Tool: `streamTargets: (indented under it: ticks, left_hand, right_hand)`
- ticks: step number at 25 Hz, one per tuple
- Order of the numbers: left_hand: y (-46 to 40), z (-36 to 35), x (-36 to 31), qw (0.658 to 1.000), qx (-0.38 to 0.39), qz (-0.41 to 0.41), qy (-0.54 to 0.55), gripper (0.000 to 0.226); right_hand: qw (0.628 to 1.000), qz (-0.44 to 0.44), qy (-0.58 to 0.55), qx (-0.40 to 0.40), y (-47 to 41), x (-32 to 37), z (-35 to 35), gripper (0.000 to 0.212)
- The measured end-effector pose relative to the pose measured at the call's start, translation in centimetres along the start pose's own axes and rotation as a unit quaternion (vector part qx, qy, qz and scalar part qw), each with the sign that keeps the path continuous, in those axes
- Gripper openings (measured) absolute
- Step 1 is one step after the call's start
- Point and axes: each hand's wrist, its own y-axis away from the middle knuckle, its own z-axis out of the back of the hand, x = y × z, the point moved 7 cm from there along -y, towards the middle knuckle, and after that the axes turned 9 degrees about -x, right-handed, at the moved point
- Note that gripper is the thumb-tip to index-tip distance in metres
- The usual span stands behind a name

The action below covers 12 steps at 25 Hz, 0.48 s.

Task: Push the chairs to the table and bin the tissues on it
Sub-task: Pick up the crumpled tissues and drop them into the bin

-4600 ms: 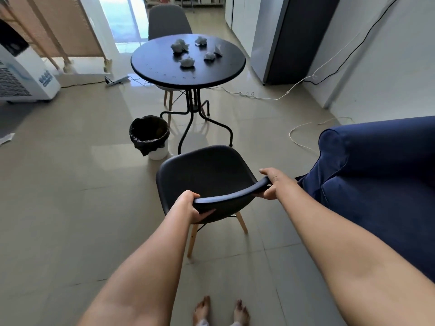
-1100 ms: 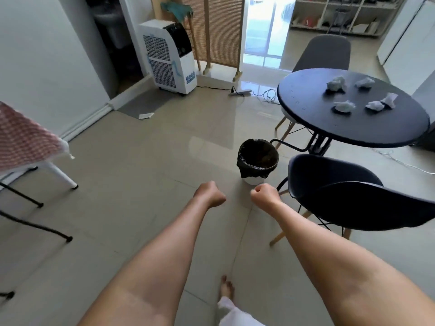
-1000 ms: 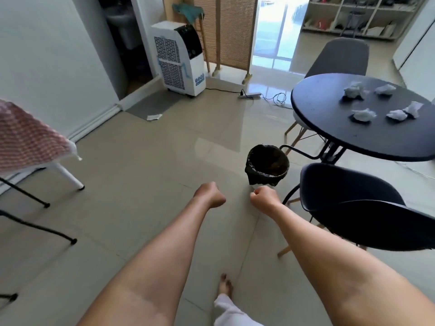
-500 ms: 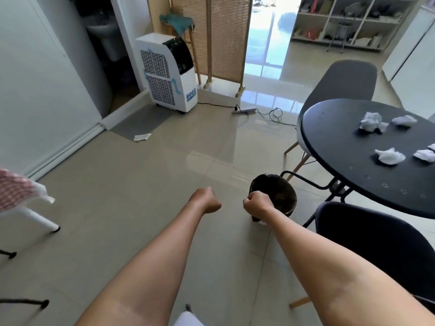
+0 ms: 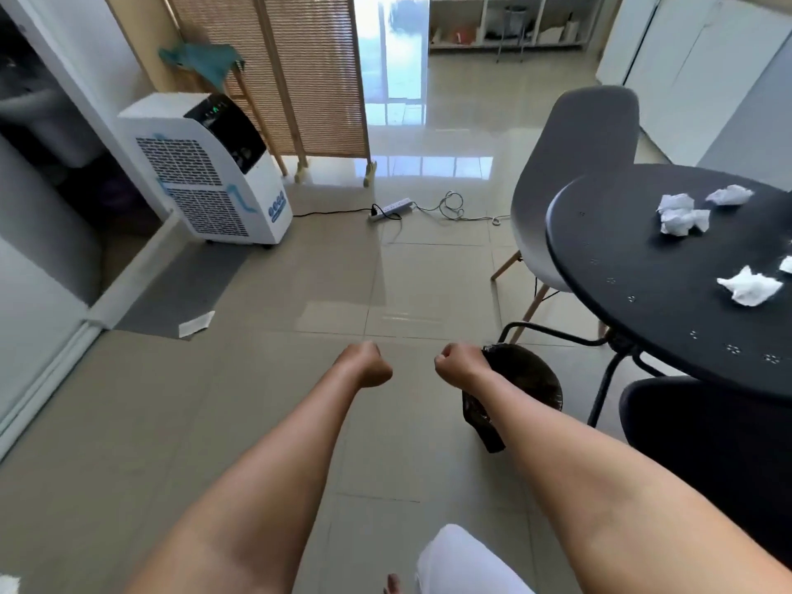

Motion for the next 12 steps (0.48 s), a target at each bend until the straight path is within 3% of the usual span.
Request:
streamTargets:
  ticks: [4,12]
  left_hand:
    - [-5.2,1.6,-3.0,0.998,0.025,-0.040,-0.040,0.019]
    - [-20.7,4.3,-14.6,0.989,0.046,-0.116,-0.079,0.032]
  right_hand:
    - [0.999,-0.032,0.000,-0.008,-4.6,0.5,0.8,0.040]
    - [0.991,-0.114,-0.040,-0.058,-20.1,-0.5,7.8,0.038]
